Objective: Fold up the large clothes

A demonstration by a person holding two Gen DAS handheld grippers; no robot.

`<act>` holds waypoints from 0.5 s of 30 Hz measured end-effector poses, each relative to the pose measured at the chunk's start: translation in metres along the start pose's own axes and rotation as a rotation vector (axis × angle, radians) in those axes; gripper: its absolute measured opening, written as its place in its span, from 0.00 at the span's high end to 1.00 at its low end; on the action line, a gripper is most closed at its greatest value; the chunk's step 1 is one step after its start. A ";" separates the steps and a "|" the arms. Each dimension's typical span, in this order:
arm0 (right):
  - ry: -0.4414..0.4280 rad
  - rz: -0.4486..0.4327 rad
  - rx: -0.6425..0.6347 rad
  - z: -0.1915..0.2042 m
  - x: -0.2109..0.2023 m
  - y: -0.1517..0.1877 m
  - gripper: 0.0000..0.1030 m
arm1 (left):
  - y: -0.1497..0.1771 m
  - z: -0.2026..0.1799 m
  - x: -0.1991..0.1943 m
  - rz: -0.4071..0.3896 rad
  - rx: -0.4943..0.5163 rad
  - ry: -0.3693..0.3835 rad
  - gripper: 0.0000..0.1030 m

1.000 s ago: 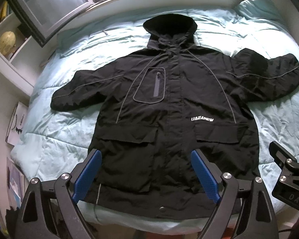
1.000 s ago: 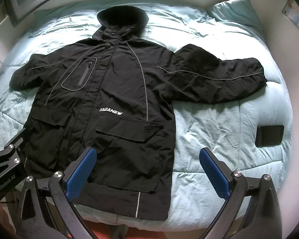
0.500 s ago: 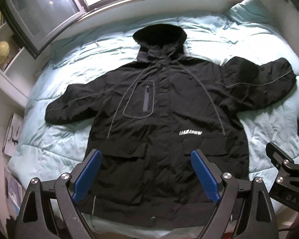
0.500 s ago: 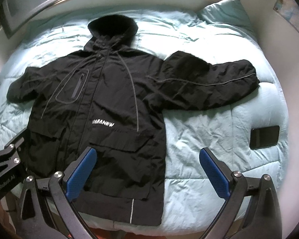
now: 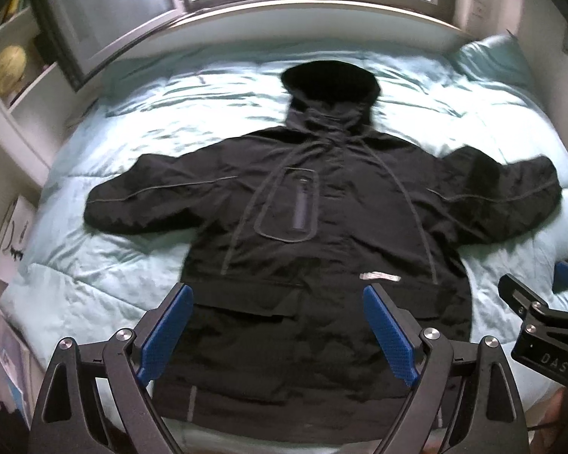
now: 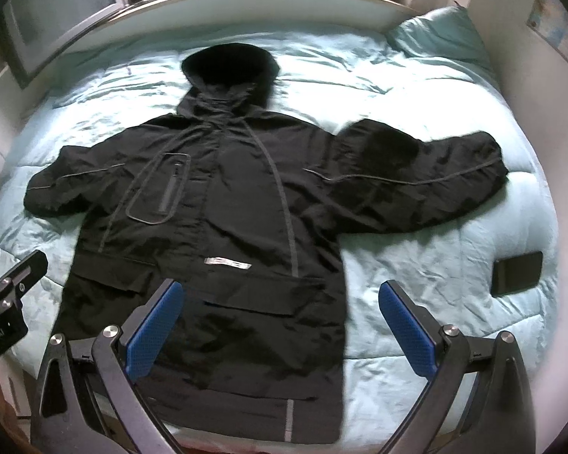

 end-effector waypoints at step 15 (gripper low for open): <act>0.005 0.018 -0.020 0.165 0.019 0.011 0.00 | 0.033 0.235 0.069 0.047 -0.245 0.005 0.11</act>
Point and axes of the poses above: each gripper's, at about its wrist camera, not at the fingertips, and x roughly the way its jaws point, z to its left, y to its underside, the point moved 10 cm from there along x, roughly the way its jaws point, and after that the axes turned 13 degrees about x, right-handed, at the moved point
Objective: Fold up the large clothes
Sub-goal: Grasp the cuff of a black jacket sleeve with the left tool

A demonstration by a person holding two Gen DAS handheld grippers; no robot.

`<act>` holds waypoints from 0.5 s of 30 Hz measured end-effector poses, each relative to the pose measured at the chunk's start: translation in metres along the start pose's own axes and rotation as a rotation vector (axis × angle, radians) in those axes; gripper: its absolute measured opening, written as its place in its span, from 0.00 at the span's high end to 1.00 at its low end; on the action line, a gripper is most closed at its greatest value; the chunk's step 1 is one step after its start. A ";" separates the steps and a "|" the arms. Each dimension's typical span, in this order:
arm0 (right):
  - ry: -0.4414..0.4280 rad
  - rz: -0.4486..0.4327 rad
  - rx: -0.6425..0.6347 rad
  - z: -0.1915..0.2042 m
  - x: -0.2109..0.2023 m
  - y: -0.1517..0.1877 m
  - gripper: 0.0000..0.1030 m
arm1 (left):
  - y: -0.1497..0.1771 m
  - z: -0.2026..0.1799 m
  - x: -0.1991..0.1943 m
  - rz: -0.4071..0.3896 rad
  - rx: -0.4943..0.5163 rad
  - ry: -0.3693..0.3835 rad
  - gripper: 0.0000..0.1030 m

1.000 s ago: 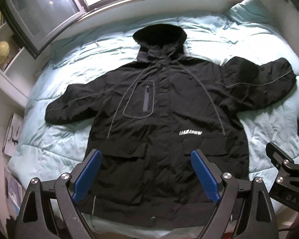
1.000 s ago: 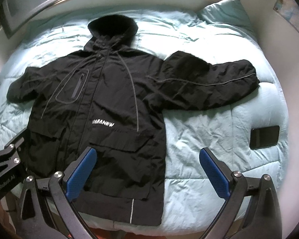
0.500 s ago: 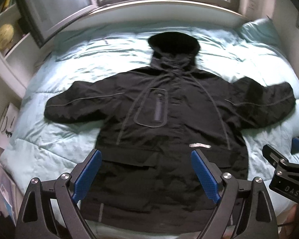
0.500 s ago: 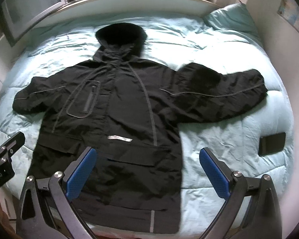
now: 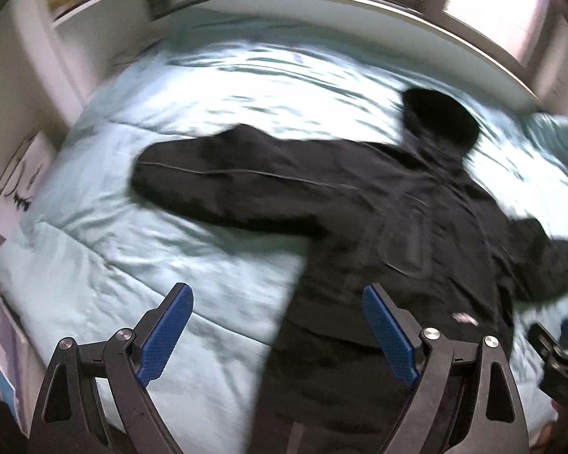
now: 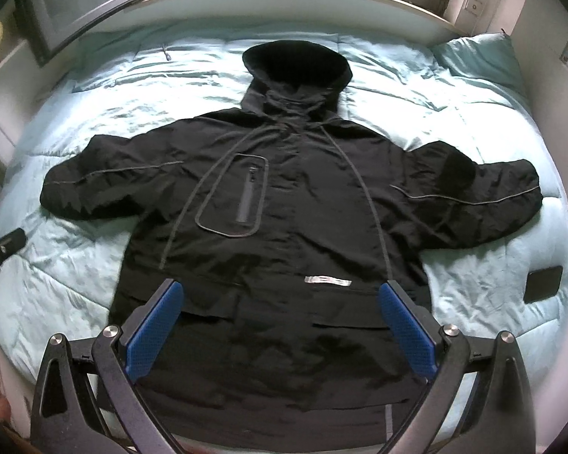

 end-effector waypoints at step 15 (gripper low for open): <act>0.131 0.044 0.003 0.091 0.034 -0.007 0.00 | -0.066 0.261 0.119 -0.132 -0.343 0.090 0.11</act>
Point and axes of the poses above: each gripper's, at about its wrist camera, not at the fingertips, and x roughly the way its jaws point, z to its left, y to its underside, the point moved 10 cm from there along x, roughly the way its jaws point, and after that the axes turned 13 degrees about x, right-handed, at the moved point
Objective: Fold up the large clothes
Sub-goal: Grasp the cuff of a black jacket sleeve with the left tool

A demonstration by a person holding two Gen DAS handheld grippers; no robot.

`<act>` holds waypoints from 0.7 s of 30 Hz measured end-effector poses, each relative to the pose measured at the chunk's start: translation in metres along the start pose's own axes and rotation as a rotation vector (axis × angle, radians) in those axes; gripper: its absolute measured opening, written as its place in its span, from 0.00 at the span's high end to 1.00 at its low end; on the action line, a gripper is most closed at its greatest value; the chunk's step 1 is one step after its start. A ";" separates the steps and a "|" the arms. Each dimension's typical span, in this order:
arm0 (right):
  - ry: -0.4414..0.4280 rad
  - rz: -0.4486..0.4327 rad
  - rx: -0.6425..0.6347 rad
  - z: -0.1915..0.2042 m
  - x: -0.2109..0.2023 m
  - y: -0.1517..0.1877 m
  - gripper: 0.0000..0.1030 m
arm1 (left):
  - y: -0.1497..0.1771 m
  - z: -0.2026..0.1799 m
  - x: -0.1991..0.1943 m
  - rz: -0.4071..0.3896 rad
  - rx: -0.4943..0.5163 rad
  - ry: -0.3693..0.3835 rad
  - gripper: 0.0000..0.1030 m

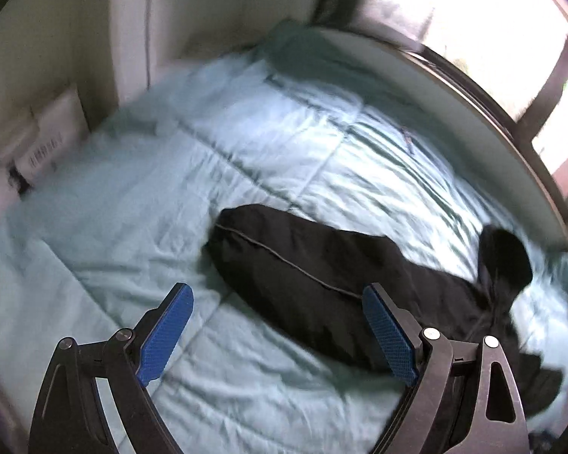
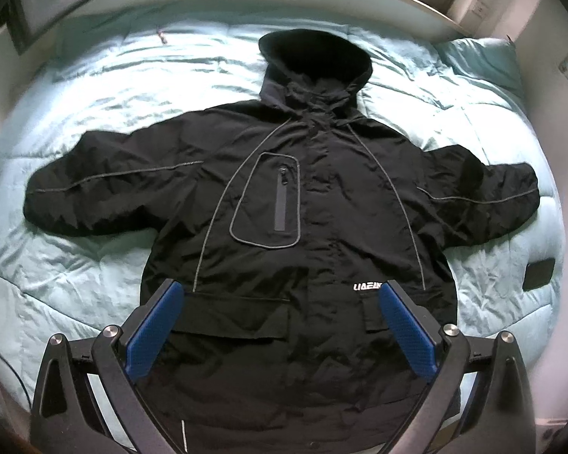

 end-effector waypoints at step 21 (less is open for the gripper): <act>0.080 0.118 -0.288 0.116 0.068 0.005 0.00 | 0.016 0.069 0.217 0.179 -0.291 0.156 0.47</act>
Point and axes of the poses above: each gripper's, at about its wrist camera, not at the fingertips, and x roughly the way its jaws point, z to its left, y to its underside, the point moved 10 cm from there along x, roughly the way its jaws point, and after that the axes turned 13 degrees about x, right-handed, at the moved point
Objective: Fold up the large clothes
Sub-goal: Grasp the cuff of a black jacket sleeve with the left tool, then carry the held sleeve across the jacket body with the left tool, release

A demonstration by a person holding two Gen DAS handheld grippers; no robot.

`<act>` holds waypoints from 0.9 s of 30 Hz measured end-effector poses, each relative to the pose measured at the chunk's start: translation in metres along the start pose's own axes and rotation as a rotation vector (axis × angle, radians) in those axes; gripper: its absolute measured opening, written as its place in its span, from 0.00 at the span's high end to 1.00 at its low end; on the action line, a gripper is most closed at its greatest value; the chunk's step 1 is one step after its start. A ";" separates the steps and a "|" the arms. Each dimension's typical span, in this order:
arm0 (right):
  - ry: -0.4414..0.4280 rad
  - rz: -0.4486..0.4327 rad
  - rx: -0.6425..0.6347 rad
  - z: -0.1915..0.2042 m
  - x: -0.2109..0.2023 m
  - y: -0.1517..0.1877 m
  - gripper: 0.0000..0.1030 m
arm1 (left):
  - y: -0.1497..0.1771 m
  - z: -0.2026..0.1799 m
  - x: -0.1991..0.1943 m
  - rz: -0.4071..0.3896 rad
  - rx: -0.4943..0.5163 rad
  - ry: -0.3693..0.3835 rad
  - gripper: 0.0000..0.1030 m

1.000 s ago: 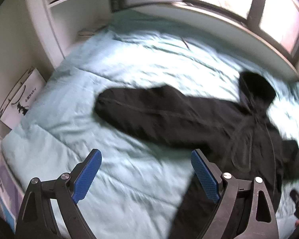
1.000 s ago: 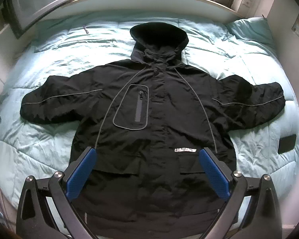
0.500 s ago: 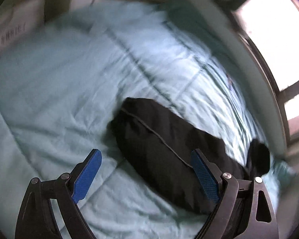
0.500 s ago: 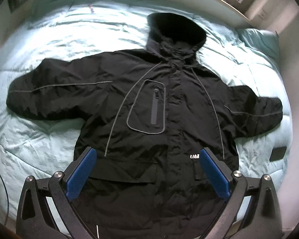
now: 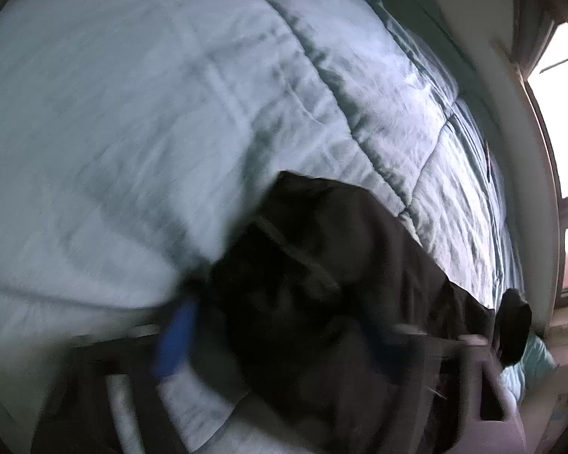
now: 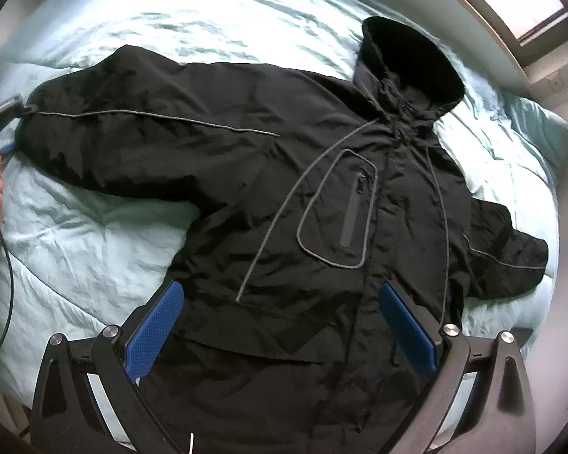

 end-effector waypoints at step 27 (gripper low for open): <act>-0.245 0.061 0.148 0.045 0.162 -0.086 0.06 | 0.015 -0.141 -0.139 -0.209 0.456 -0.144 0.78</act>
Point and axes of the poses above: each gripper's, at about its wrist camera, not at the fingertips, and x roughly the way its jaws point, z to its left, y to its underside, the point moved 10 cm from there along x, roughly the way its jaws point, and after that the axes turned 13 degrees about x, right-handed, at the moved point
